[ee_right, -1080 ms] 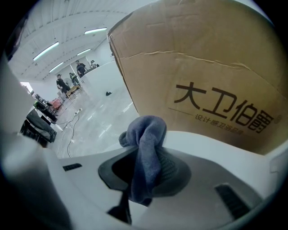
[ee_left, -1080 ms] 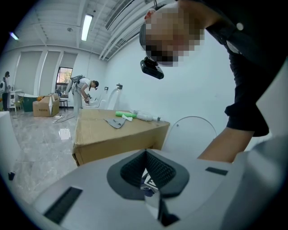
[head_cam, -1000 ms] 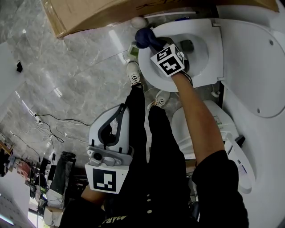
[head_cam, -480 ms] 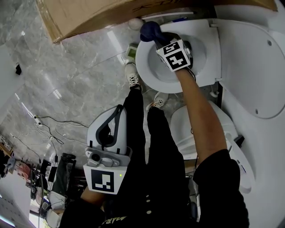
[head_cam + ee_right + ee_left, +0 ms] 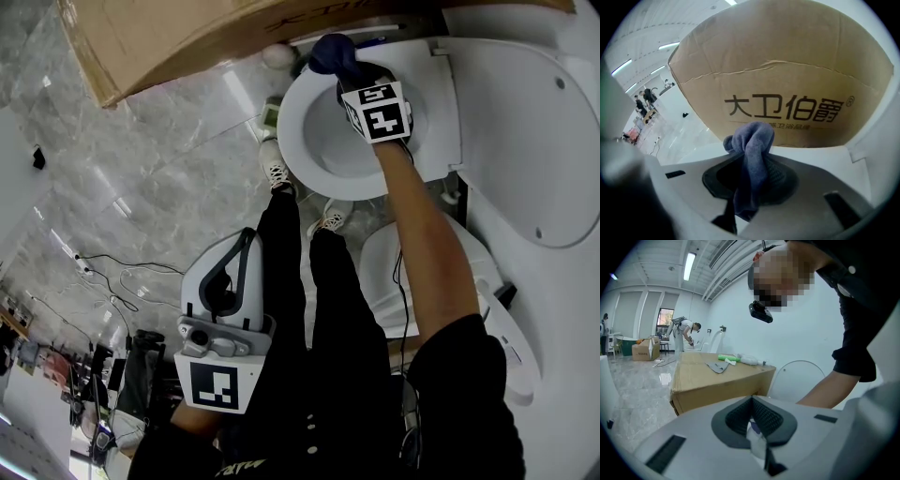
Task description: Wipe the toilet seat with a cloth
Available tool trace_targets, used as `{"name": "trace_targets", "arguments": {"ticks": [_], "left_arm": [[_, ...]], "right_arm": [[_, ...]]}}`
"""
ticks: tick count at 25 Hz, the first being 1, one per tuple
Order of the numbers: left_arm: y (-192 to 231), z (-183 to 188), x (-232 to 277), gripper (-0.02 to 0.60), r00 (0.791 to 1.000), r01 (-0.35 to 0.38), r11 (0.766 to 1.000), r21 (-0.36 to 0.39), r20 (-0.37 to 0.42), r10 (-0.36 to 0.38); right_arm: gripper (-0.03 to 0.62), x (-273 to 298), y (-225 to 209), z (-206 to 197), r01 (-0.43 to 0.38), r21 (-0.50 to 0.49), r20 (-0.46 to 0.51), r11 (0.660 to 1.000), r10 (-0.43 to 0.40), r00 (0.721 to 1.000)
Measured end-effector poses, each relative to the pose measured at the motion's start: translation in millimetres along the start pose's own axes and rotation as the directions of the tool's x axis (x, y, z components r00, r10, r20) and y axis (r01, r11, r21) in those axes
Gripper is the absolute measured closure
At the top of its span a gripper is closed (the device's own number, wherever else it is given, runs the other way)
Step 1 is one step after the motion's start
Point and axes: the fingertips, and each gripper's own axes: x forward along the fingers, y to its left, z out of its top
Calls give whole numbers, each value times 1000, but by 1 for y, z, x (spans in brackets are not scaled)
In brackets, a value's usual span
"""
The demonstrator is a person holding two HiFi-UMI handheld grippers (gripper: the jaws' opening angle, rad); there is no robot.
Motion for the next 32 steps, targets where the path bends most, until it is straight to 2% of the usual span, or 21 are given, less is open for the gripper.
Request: {"name": "trace_targets", "arguments": {"ticks": [7, 13, 23, 32], "left_arm": [[-1, -1, 2, 572, 1000, 3, 1000, 5, -3, -3], [-2, -1, 2, 572, 1000, 2, 1000, 7, 1, -2], [-2, 0, 2, 572, 1000, 1, 1000, 11, 2, -1], [-5, -1, 1, 572, 1000, 4, 1000, 14, 4, -4]], "right_arm": [[511, -11, -43, -5, 86, 182, 37, 980, -94, 995], [511, -18, -65, -10, 119, 241, 45, 963, -134, 990], [513, -32, -96, -20, 179, 405, 68, 896, -224, 972], [513, -48, -119, -34, 258, 489, 65, 833, -330, 942]]}}
